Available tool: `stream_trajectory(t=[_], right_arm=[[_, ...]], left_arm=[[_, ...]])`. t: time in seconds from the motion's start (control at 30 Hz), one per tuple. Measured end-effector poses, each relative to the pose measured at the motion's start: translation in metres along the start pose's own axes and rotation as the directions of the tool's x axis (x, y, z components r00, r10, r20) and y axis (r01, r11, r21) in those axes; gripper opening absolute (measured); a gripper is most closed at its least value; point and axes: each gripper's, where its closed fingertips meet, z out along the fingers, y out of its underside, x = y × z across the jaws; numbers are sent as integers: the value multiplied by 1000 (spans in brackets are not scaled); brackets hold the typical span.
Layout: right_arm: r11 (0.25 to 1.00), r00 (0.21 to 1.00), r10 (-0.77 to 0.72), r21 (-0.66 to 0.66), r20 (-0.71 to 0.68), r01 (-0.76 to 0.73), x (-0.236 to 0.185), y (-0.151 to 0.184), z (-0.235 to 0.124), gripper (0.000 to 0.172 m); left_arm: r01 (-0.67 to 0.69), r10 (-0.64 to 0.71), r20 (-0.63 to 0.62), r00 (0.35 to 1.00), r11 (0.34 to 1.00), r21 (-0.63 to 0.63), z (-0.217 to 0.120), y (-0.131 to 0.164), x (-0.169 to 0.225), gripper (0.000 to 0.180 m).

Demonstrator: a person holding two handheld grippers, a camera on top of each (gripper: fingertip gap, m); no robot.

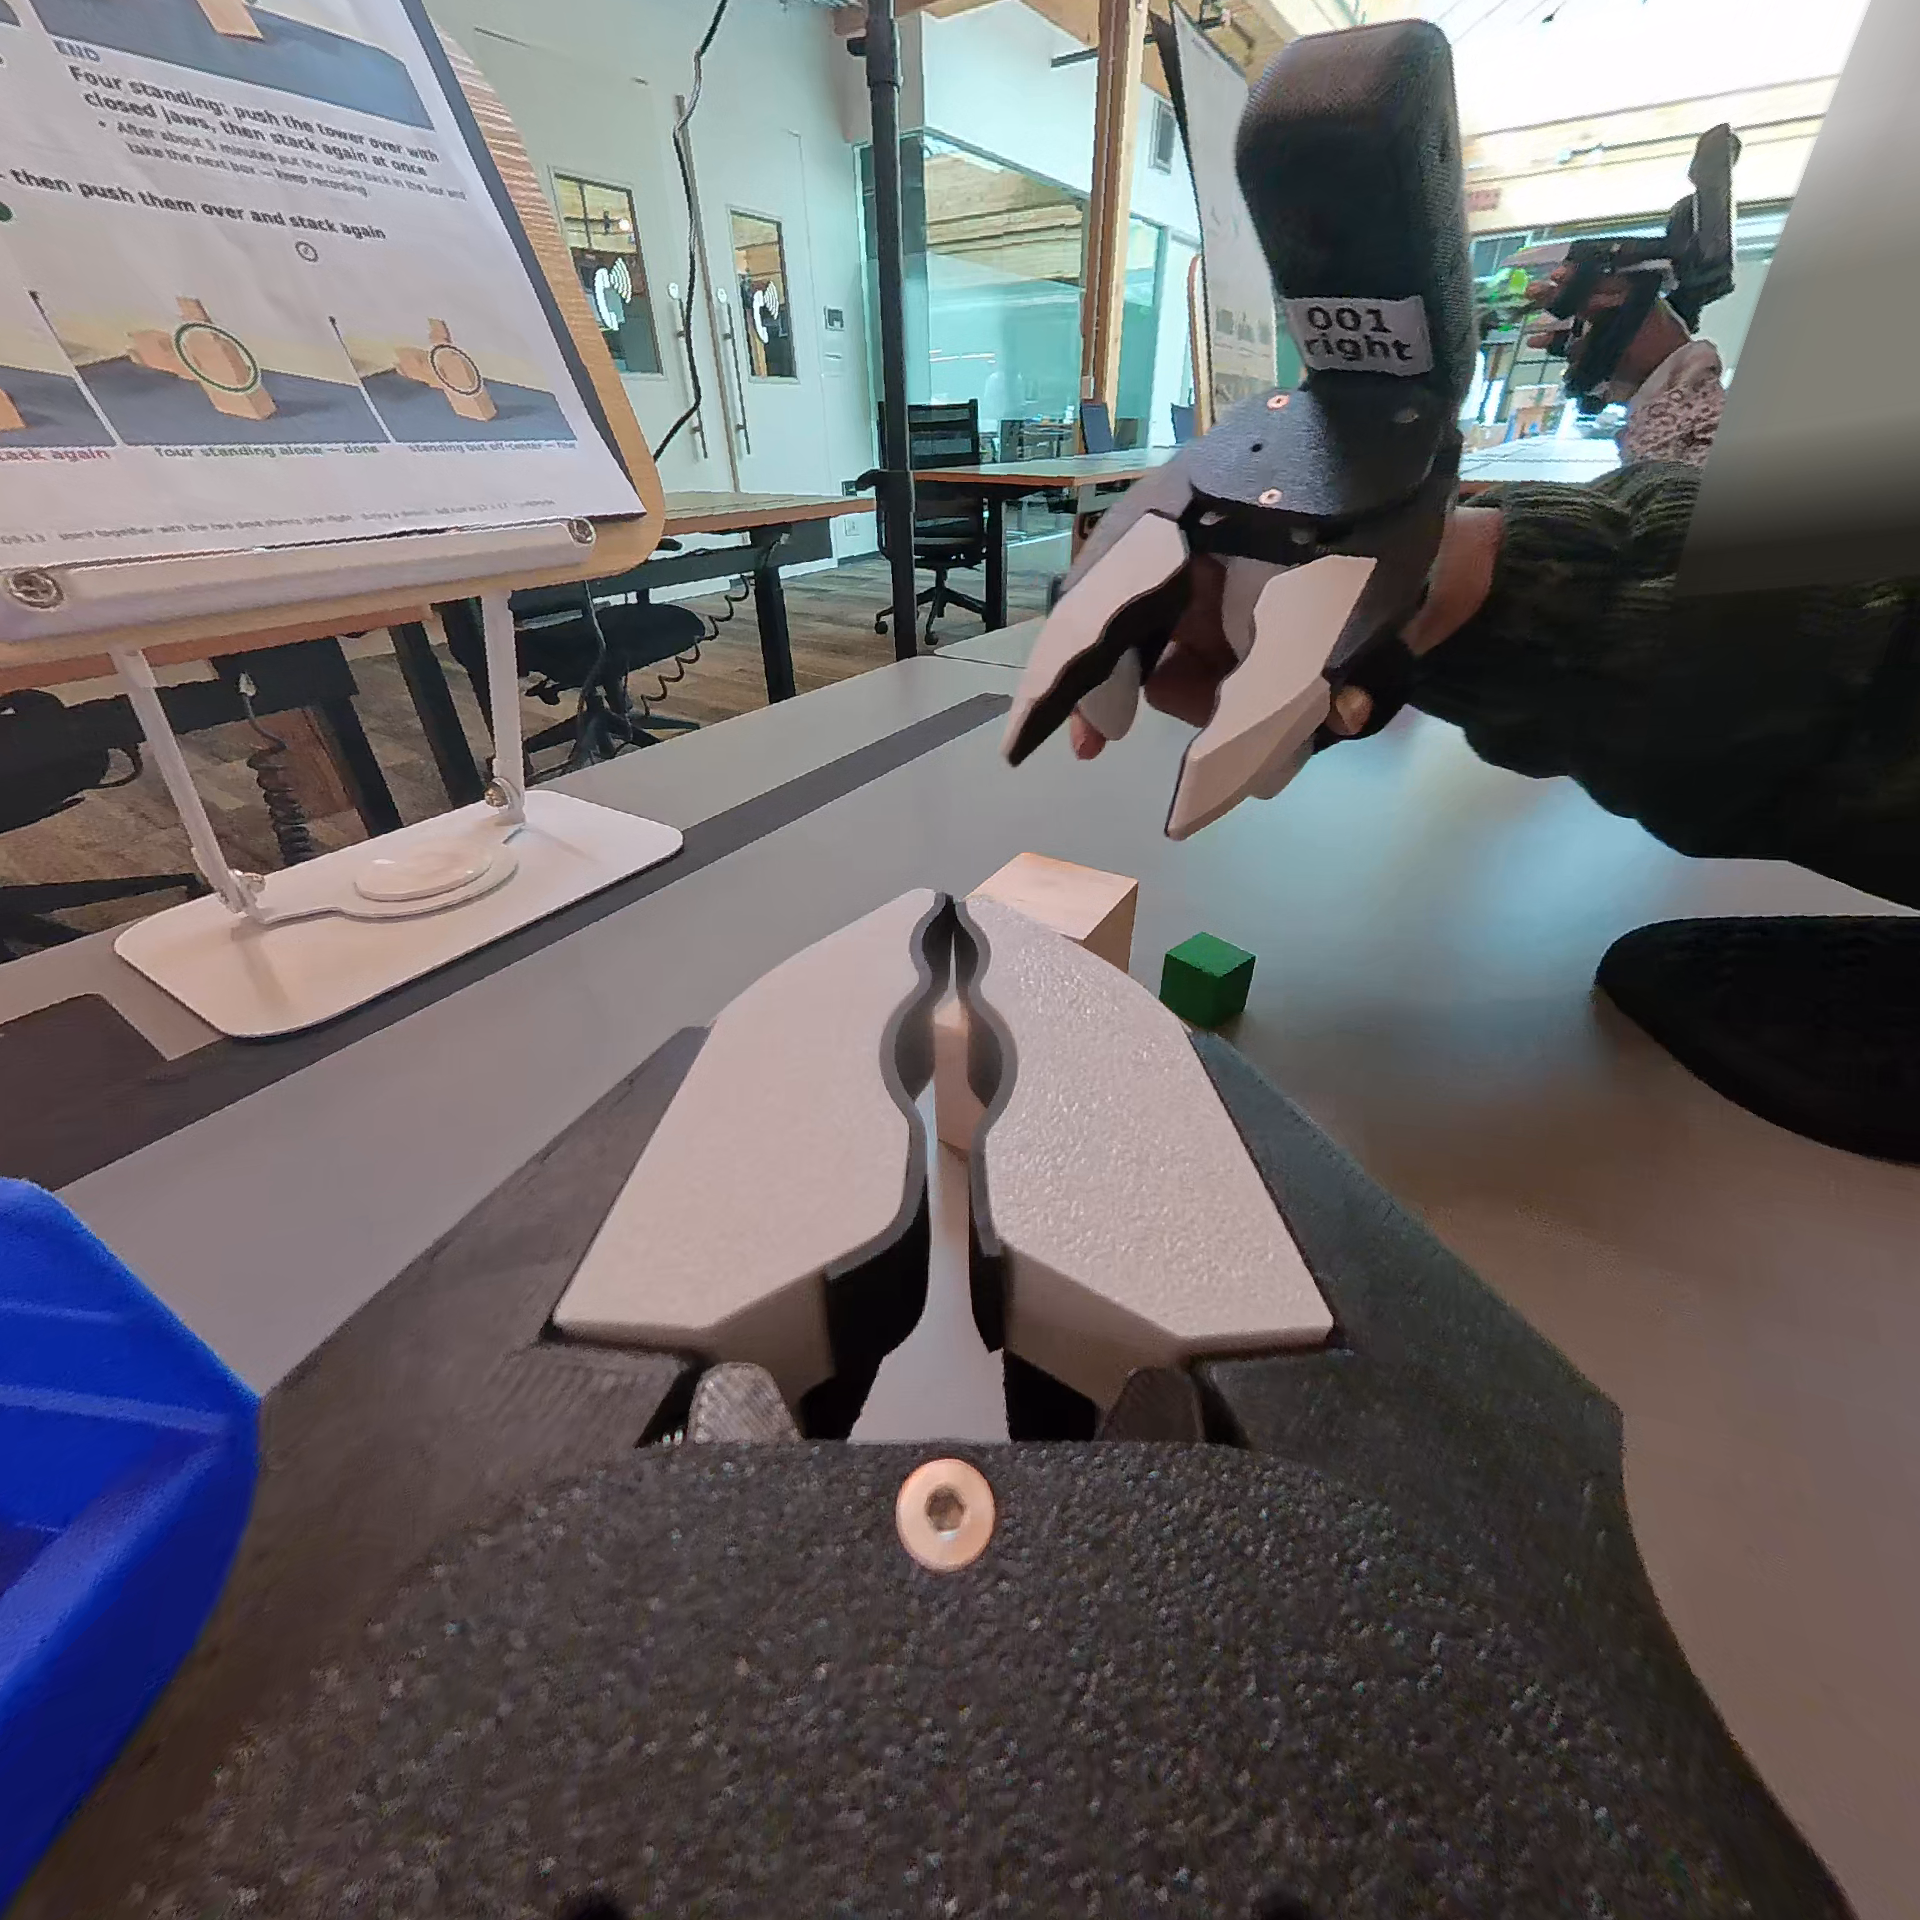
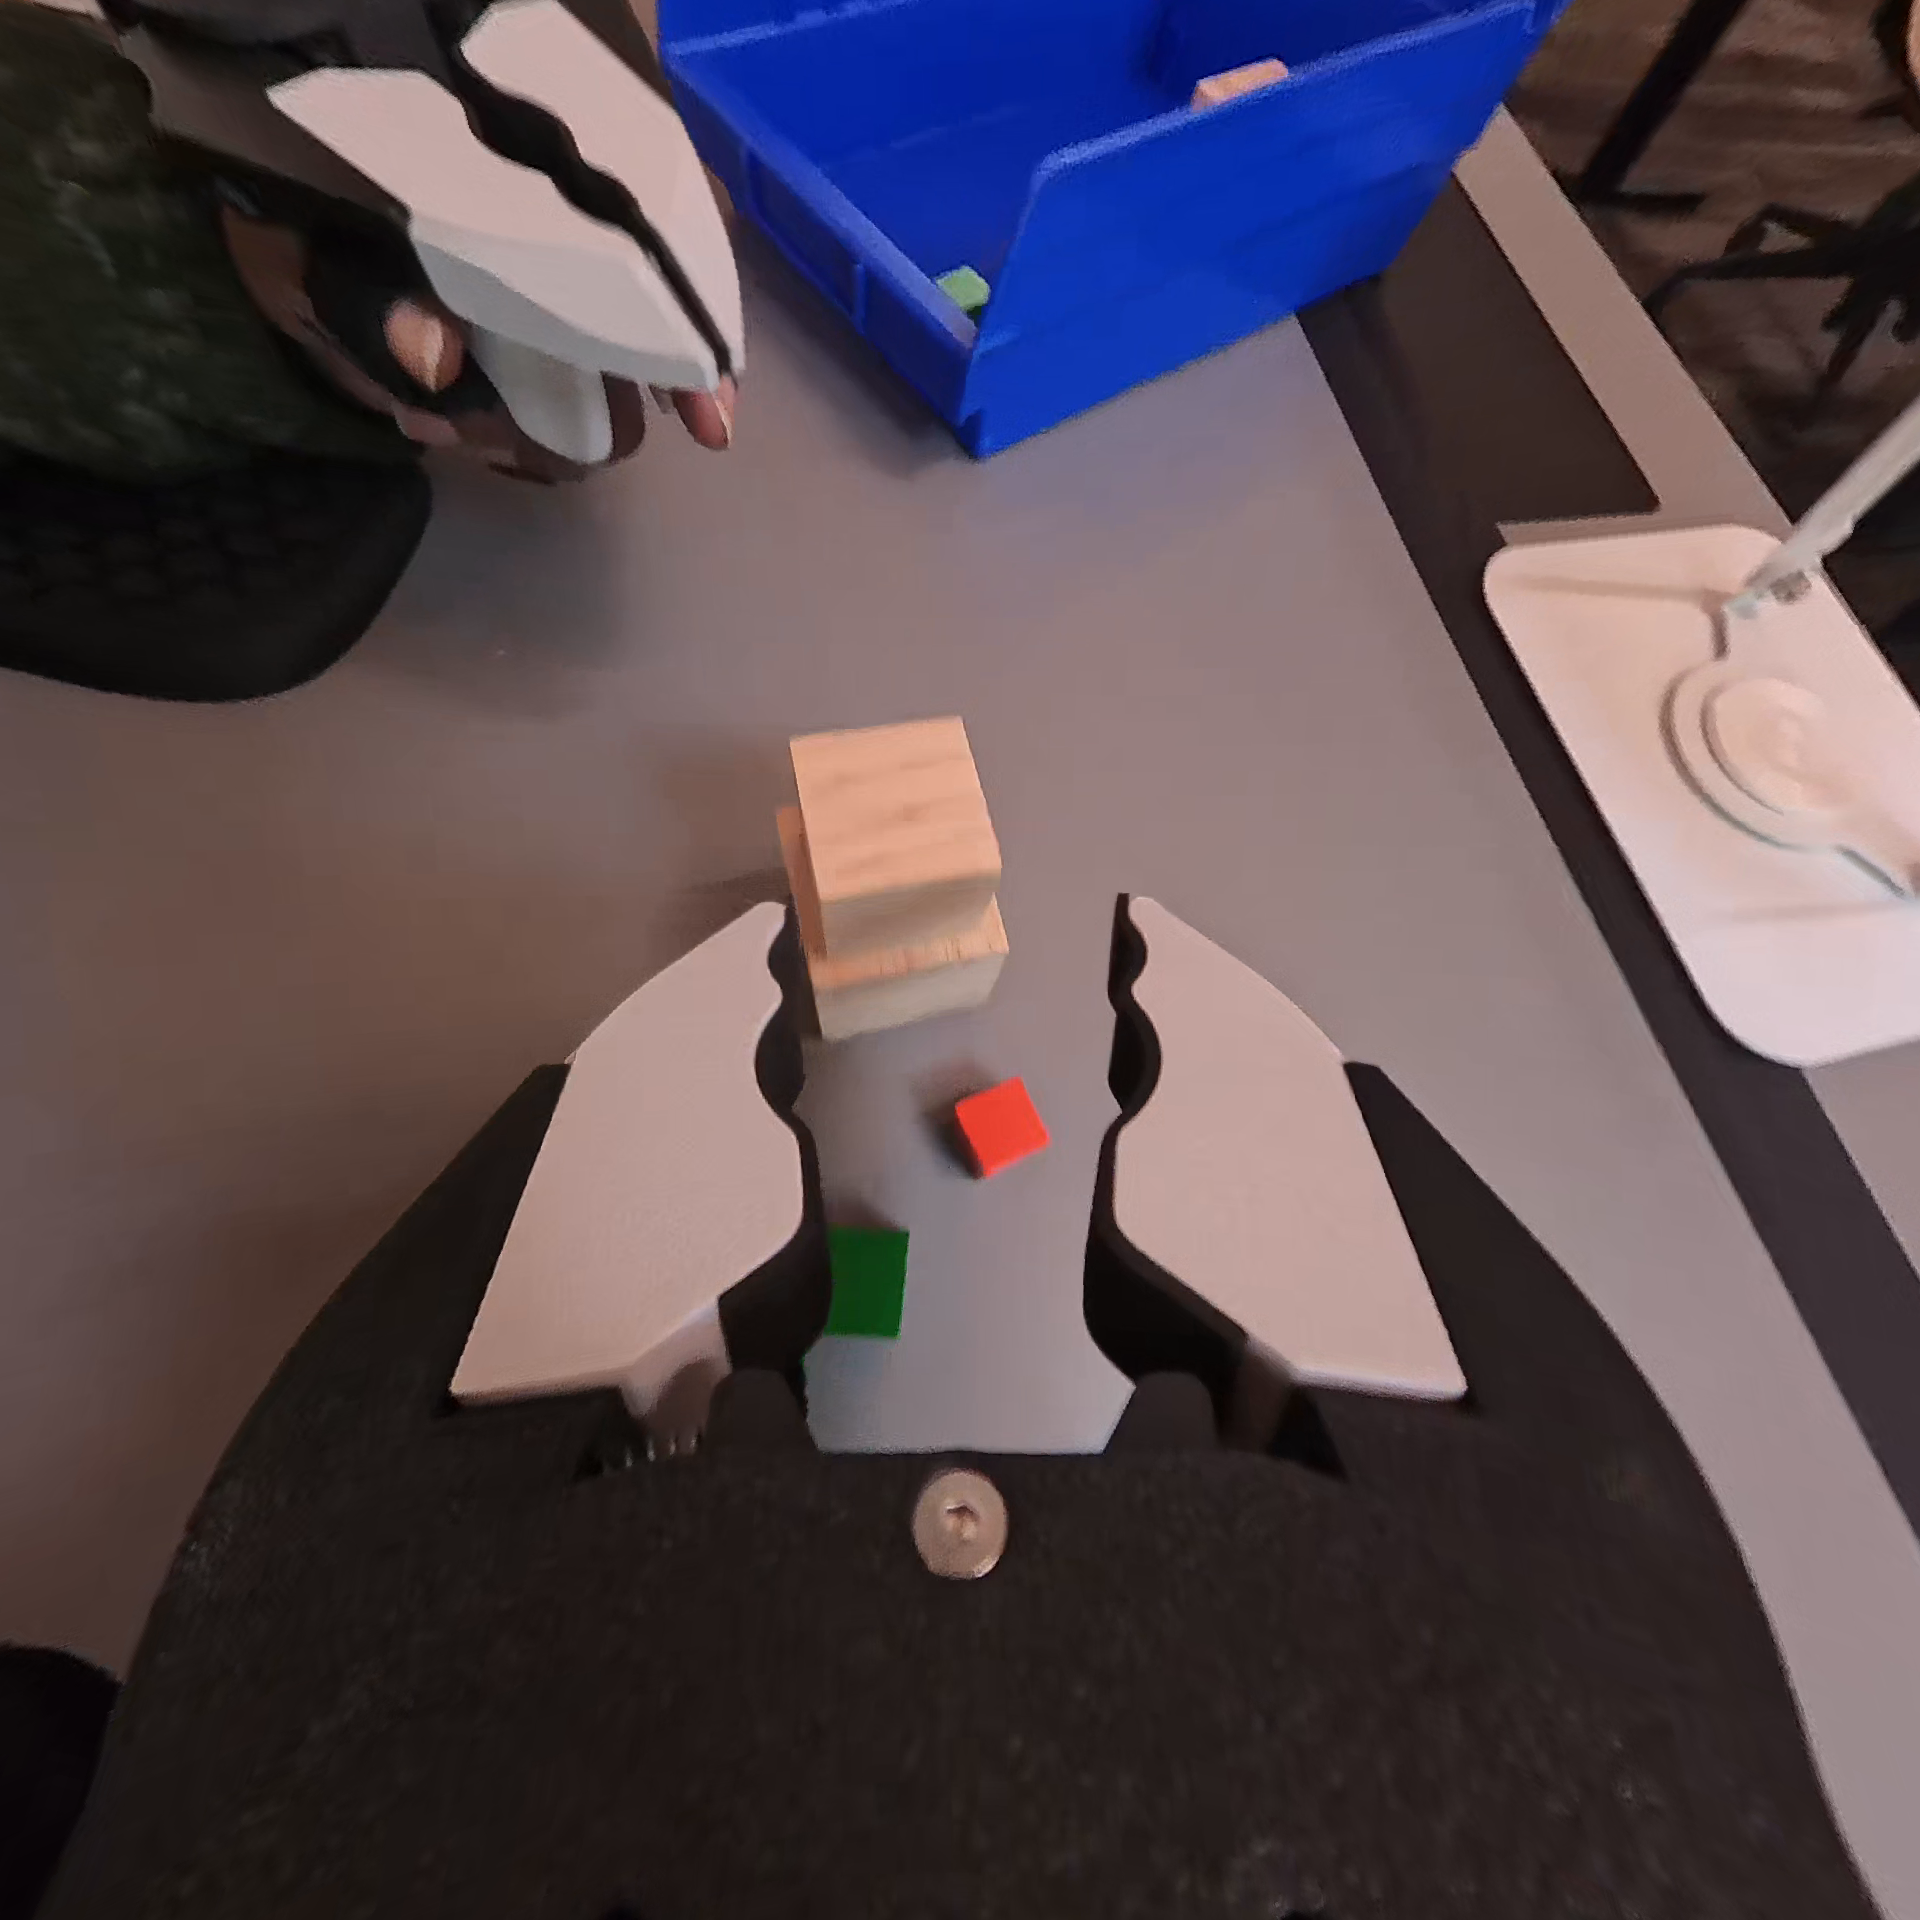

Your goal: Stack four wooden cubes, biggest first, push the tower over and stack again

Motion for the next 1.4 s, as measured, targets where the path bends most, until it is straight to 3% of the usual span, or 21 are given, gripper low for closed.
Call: stream_trajectory(t=[0.43,0.73,0.83,0.93,1.07,1.27,1.4], right_arm=[[980,991,113,-156,-71,-123,-10,91,-23,49],[966,994,107,-234,-25,-110,-24,108,-1,46],[965,995,95,-246,-13,-96,-26,108,2,30],[964,996,88,-252,-8,-87,-26,108,2,28],[973,997,70,-221,10,-66,-25,92,-5,28],[993,998,-16,-115,59,23,-16,20,-18,28],[989,992,-84,-112,95,94,-11,-17,-11,28]], left_arm=[[-7,8,26,1000,1000,-26,2,6,-3,0],[-14,14,27,1000,1000,-27,2,6,-3,0],[-17,17,28,999,1000,-25,1,5,-4,0],[-19,20,28,999,1000,-24,1,4,-4,0],[-20,21,25,999,1000,-24,2,4,-3,0],[-23,23,23,999,999,-28,2,5,-3,0],[-23,24,24,999,999,-31,2,6,-3,0]])
